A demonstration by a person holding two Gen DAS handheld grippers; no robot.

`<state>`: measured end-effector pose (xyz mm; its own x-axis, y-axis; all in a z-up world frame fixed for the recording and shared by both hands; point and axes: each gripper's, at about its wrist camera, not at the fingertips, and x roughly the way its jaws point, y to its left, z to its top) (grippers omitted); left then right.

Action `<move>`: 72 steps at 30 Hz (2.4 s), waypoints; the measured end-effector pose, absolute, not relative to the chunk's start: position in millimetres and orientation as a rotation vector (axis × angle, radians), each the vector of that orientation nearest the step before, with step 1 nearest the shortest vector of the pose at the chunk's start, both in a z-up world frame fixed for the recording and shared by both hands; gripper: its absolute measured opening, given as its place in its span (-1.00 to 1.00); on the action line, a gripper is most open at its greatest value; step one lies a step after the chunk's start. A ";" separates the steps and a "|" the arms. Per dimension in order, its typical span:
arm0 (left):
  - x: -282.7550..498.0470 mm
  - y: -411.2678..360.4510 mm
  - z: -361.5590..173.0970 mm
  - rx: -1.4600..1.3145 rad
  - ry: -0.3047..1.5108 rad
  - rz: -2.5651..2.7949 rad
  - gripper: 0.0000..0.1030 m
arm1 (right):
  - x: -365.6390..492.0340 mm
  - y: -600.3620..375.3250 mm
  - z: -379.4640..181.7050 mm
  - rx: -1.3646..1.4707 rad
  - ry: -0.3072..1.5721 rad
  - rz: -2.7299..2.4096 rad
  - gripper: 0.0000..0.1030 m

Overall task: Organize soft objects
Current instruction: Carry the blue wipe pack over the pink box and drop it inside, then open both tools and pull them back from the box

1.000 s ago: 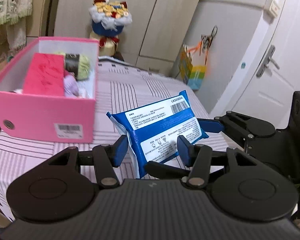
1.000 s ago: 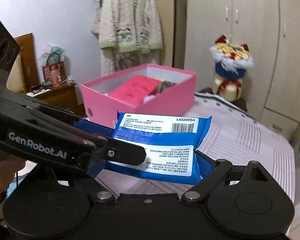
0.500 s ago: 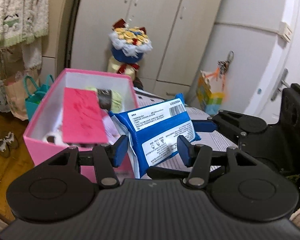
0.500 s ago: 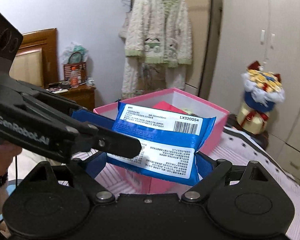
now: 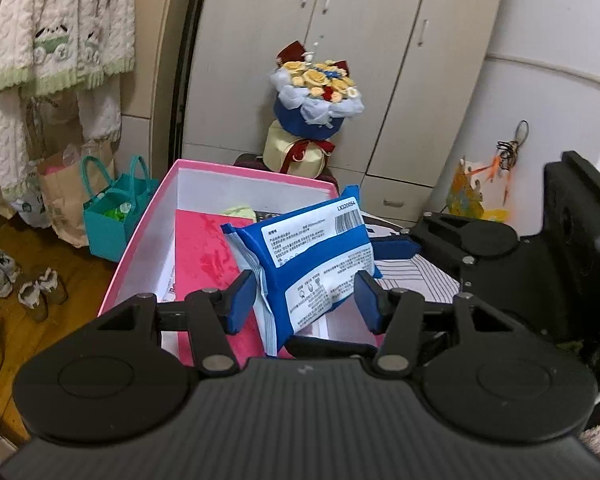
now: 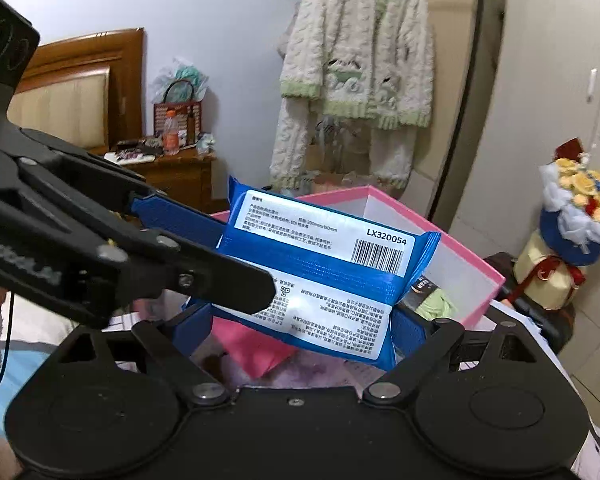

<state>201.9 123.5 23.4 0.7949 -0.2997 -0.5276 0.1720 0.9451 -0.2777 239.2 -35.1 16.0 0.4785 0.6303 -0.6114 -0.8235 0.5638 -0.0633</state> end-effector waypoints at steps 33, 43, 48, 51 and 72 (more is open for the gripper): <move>180.0 137.2 12.4 -0.380 0.626 -0.233 -0.01 | 196.0 -92.2 23.6 -0.304 0.536 0.744 0.82; 125.8 110.0 37.0 -0.263 0.562 -0.274 0.09 | 137.9 -124.6 44.3 -0.187 0.468 0.650 0.81; 103.2 93.7 45.5 -0.215 0.546 -0.312 0.13 | 113.8 -143.8 57.1 -0.159 0.460 0.555 0.81; 88.9 86.8 50.3 -0.187 0.527 -0.327 0.22 | 103.0 -152.4 58.7 -0.159 0.488 0.480 0.82; 58.9 68.2 36.0 -0.070 0.506 -0.294 0.59 | 45.1 -176.4 39.6 -0.090 0.465 0.300 0.96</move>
<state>58.9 68.2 36.0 0.8336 -0.2941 -0.4675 0.2597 0.9557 -0.1383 45.1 -176.4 39.6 0.8507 0.2642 -0.4544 -0.3052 0.9521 -0.0176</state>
